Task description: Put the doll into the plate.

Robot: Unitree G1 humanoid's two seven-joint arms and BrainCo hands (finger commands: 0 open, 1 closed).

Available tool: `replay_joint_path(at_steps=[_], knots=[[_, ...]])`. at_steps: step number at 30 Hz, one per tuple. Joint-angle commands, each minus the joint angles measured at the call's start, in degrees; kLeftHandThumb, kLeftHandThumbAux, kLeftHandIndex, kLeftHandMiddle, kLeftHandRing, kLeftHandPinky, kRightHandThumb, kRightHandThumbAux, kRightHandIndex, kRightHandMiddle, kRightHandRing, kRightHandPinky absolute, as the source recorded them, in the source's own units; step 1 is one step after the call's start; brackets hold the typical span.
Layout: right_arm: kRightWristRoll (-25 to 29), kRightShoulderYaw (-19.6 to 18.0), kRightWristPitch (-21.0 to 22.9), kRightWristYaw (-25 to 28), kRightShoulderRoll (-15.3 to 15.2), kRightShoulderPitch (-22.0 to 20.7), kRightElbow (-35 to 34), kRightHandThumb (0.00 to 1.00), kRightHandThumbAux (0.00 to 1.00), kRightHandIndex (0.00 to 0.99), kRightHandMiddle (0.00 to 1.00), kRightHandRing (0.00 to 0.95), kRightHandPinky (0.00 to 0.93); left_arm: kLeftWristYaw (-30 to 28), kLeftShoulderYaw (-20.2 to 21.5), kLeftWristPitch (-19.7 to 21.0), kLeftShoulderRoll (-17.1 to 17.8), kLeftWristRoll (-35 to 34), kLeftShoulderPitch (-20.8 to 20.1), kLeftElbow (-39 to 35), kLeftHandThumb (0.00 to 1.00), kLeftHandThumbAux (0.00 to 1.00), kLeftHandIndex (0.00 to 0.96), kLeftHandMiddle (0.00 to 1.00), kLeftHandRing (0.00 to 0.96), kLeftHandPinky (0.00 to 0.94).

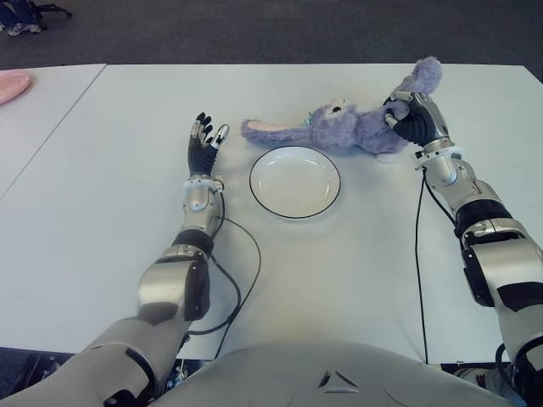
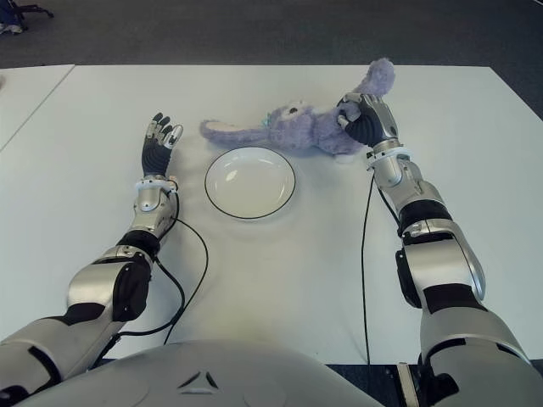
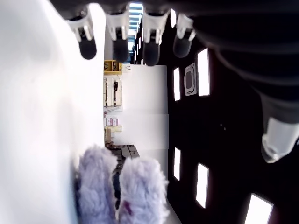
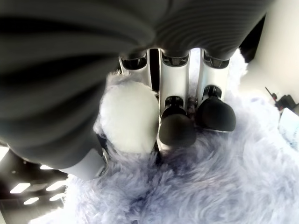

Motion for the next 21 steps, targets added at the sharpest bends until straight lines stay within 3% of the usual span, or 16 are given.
replay_joint_path(at_steps=[1, 10, 21], knots=[[2.62, -1.63, -2.16, 2.1, -0.08, 2.0, -8.06, 0.701, 0.724, 0.437, 0.804, 0.798, 0.792, 0.82, -0.66, 4.33, -6.05, 0.38, 14.02, 8.46, 0.0, 0.533, 0.077, 0.117, 0.095, 0.059], [3.14, -2.64, -3.28, 4.19, 0.31, 4.08, -15.71, 0.701, 0.724, 0.437, 0.812, 0.803, 0.798, 1.43, -0.88, 4.93, -6.09, 0.79, 13.65, 8.43, 0.0, 0.53, 0.065, 0.114, 0.092, 0.056], [2.13, -2.51, -6.04, 5.39, -0.11, 2.98, -17.96, 0.701, 0.724, 0.437, 0.808, 0.8, 0.796, 1.59, -0.39, 4.95, -6.37, 0.34, 13.46, 8.42, 0.0, 0.541, 0.064, 0.119, 0.099, 0.071]])
